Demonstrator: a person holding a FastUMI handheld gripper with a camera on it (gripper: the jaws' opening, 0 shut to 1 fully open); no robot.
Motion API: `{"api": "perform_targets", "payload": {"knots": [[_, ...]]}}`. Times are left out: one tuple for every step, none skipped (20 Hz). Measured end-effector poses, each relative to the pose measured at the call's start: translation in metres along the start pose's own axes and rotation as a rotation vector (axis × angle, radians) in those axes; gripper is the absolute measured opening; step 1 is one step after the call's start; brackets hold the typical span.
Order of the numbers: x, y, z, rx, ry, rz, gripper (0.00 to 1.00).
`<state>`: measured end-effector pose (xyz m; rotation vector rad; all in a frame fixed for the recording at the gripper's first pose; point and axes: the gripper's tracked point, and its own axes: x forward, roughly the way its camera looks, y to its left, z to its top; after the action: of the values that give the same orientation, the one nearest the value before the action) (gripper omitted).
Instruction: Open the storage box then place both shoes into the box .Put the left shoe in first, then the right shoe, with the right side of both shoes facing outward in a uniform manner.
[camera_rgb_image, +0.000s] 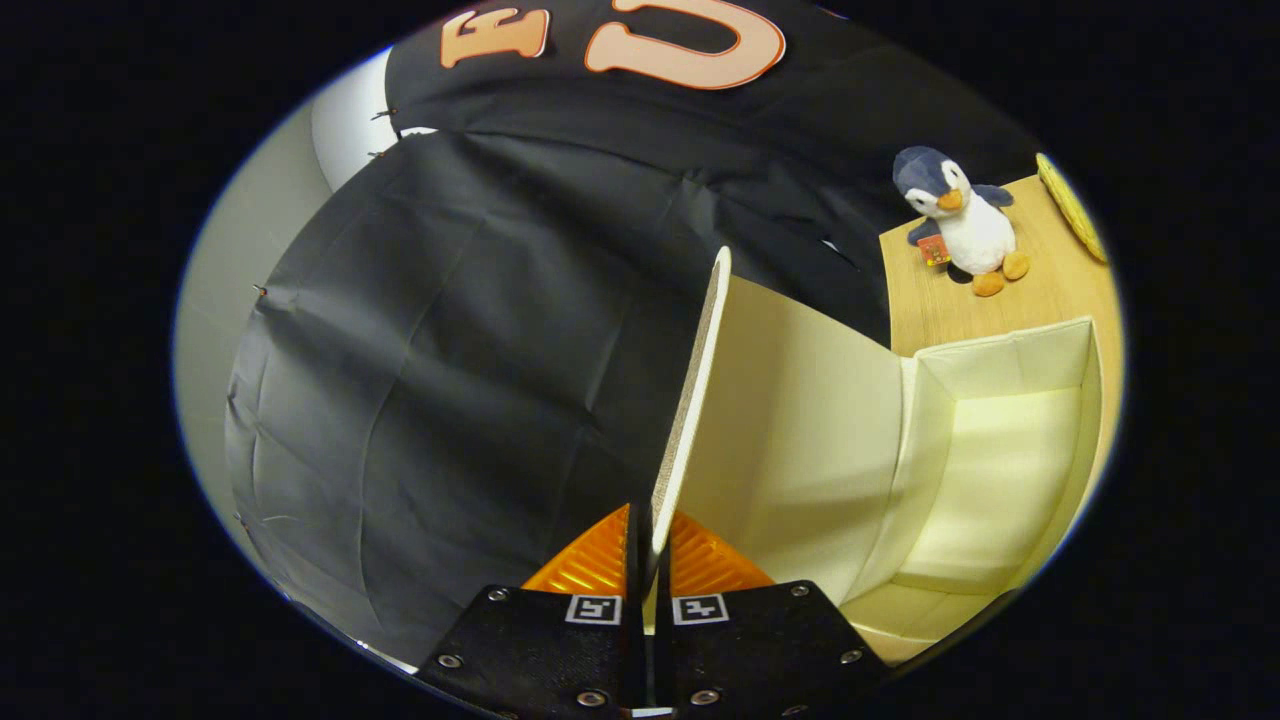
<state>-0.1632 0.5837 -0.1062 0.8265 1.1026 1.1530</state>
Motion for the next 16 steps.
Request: {"api": "perform_targets", "payload": {"knots": [[0.011,0.003,-0.002,-0.022,0.008,-0.015,0.06],[0.02,0.004,-0.003,-0.051,0.015,-0.035,0.11],[0.024,0.006,-0.007,-0.085,0.023,-0.052,0.15],[0.021,0.008,-0.01,-0.116,0.023,-0.063,0.24],[0.02,0.003,-0.008,-0.141,0.016,-0.076,0.29],[0.017,-0.003,-0.006,-0.159,0.008,-0.097,0.44],[0.01,-0.012,-0.003,-0.174,-0.006,-0.127,0.53],[0.0,-0.02,0.003,-0.186,-0.031,-0.161,0.62],[-0.014,-0.031,0.009,-0.198,-0.061,-0.198,0.66],[-0.029,-0.043,0.014,-0.208,-0.093,-0.235,0.72],[-0.044,-0.058,0.02,-0.215,-0.118,-0.271,0.74],[-0.059,-0.072,0.024,-0.218,-0.146,-0.307,0.77],[-0.075,-0.087,0.03,-0.217,-0.177,-0.348,0.79],[-0.097,-0.101,0.032,-0.216,-0.207,-0.385,0.82],[-0.117,-0.116,0.035,-0.213,-0.234,-0.423,0.84],[-0.139,-0.13,0.034,-0.207,-0.258,-0.459,0.86]]}}
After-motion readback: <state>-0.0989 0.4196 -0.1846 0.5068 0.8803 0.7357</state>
